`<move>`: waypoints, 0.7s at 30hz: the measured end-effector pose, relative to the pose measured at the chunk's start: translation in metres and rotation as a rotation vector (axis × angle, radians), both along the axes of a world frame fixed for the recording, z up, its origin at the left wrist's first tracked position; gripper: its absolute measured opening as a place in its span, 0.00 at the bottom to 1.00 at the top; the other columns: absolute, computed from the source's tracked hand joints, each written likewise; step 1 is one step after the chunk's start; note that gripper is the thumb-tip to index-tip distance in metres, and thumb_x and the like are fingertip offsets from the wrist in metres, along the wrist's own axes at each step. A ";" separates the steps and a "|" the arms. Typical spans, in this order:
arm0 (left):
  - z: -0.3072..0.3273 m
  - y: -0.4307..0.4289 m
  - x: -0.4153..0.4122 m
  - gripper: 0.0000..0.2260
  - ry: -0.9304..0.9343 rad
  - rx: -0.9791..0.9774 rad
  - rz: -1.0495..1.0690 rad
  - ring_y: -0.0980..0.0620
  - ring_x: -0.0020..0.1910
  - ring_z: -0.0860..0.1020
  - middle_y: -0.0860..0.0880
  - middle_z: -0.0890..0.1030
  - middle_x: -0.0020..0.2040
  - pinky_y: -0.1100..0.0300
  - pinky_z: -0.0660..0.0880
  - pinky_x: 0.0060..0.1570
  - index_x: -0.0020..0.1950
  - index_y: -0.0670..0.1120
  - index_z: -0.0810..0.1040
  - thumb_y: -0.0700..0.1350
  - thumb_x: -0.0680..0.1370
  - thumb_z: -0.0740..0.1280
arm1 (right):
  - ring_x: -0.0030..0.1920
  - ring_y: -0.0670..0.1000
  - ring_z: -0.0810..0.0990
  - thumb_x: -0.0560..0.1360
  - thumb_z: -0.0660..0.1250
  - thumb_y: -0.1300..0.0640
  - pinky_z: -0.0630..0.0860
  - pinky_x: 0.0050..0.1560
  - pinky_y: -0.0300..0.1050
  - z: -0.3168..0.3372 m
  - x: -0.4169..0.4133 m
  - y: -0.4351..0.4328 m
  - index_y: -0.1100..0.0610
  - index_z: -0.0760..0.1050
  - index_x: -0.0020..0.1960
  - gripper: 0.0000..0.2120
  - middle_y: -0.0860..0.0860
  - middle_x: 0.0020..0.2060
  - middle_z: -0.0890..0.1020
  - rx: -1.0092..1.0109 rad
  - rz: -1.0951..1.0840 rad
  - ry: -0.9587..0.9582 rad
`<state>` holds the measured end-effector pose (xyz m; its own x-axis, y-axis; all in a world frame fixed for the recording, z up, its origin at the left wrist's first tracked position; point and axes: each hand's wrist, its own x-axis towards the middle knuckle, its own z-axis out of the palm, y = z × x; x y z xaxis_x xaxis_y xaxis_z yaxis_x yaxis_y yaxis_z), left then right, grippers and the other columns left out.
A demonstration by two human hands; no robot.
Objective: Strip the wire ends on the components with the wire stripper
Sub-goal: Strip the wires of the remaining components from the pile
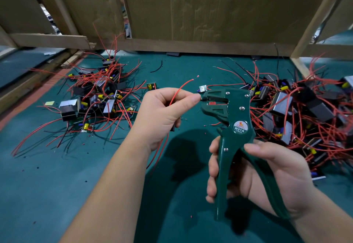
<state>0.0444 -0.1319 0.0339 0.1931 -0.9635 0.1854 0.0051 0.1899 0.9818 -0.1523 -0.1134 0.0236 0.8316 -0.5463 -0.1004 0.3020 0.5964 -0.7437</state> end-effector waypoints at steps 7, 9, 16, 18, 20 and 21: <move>0.000 0.001 -0.005 0.05 -0.021 -0.002 -0.012 0.57 0.20 0.66 0.56 0.71 0.22 0.69 0.62 0.21 0.30 0.52 0.82 0.51 0.63 0.72 | 0.37 0.64 0.79 0.62 0.76 0.52 0.77 0.41 0.61 -0.001 0.002 0.001 0.63 0.78 0.51 0.22 0.64 0.38 0.79 -0.034 -0.069 0.049; 0.000 0.001 -0.006 0.05 -0.020 0.002 -0.017 0.57 0.20 0.66 0.56 0.71 0.22 0.70 0.62 0.21 0.30 0.52 0.82 0.52 0.63 0.72 | 0.36 0.64 0.79 0.62 0.76 0.52 0.77 0.40 0.61 -0.001 0.001 0.001 0.63 0.78 0.50 0.22 0.65 0.37 0.78 -0.032 -0.076 0.057; -0.004 0.000 -0.005 0.09 -0.040 0.008 -0.063 0.57 0.20 0.66 0.55 0.71 0.23 0.69 0.63 0.21 0.28 0.53 0.79 0.52 0.67 0.73 | 0.31 0.63 0.78 0.60 0.78 0.48 0.77 0.36 0.59 0.000 0.002 0.003 0.61 0.78 0.45 0.22 0.63 0.33 0.76 -0.035 -0.129 0.127; -0.006 -0.001 -0.005 0.10 -0.021 0.018 -0.067 0.56 0.21 0.66 0.54 0.69 0.24 0.68 0.63 0.22 0.32 0.53 0.80 0.55 0.71 0.72 | 0.28 0.61 0.77 0.59 0.78 0.44 0.76 0.33 0.57 0.000 0.003 0.005 0.60 0.77 0.42 0.23 0.62 0.31 0.75 -0.026 -0.149 0.155; -0.005 -0.003 -0.005 0.15 0.050 0.047 -0.110 0.56 0.23 0.66 0.54 0.69 0.26 0.66 0.64 0.23 0.39 0.53 0.82 0.62 0.73 0.64 | 0.25 0.59 0.76 0.59 0.77 0.42 0.76 0.31 0.54 0.001 0.005 0.008 0.60 0.76 0.40 0.23 0.60 0.29 0.74 -0.014 -0.181 0.162; -0.004 -0.003 -0.006 0.18 0.081 0.079 -0.132 0.55 0.24 0.66 0.54 0.69 0.27 0.66 0.65 0.23 0.42 0.54 0.82 0.65 0.72 0.60 | 0.23 0.58 0.74 0.59 0.77 0.41 0.75 0.29 0.52 0.001 0.007 0.009 0.59 0.75 0.38 0.23 0.59 0.28 0.73 -0.003 -0.214 0.157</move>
<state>0.0386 -0.1352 0.0298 0.0754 -0.9924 0.0969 0.1050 0.1045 0.9890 -0.1454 -0.1049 0.0243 0.6717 -0.7082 -0.2175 0.3014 0.5294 -0.7930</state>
